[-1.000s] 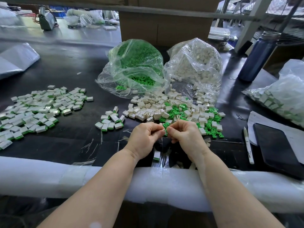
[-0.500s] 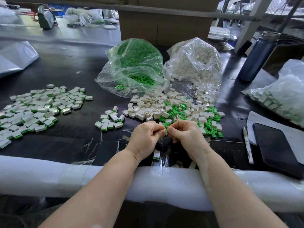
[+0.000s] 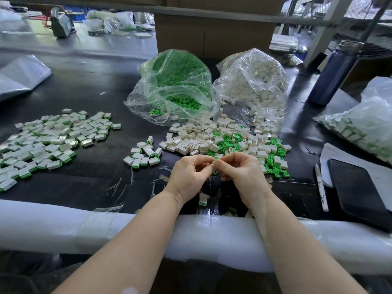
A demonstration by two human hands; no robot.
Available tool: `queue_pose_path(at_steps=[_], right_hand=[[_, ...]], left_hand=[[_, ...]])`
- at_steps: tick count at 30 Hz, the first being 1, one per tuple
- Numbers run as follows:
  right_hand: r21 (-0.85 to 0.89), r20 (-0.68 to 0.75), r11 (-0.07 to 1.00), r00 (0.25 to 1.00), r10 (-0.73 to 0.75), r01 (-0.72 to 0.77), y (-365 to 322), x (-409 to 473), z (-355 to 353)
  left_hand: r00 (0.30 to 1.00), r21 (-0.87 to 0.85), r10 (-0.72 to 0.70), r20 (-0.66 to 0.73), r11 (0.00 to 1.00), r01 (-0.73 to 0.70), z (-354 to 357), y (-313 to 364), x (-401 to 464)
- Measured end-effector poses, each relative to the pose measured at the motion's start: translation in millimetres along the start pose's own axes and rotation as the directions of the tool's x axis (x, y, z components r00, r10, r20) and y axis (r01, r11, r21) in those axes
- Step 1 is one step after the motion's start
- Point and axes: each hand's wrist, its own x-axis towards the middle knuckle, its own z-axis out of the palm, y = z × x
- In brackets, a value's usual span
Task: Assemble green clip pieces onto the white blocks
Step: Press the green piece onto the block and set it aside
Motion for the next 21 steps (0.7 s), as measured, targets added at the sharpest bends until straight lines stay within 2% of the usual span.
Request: queue_pose_path(at_steps=[6,10,17,21], right_hand=[[-0.024,0.082,0.999,0.996,-0.025,0.027,-1.6,-1.6,1.4],[0.007,0.032,1.0,0.999,-0.009,0.008,0.6,0.4,0.9],[-0.11,0.184,0.993,0.983,-0.012,0.033,-3.3,-2.5,4.9],[-0.074,0.185,0.997,0.983,-0.01,0.024,-5.1,-3.5,3.5]], left_hand=[[1.0,0.017,-0.006,0.009,1.0,0.006,-1.5,3.4,-0.9],[1.0,-0.021,0.024,0.004,0.999,-0.024,-2.8,5.9,-0.1],[0.993,-0.113,0.075,0.096,0.991,-0.064,-4.2,8.1,-2.6],[0.987,-0.049,0.078,0.14,0.996,-0.072,-4.0,8.8,-2.6]])
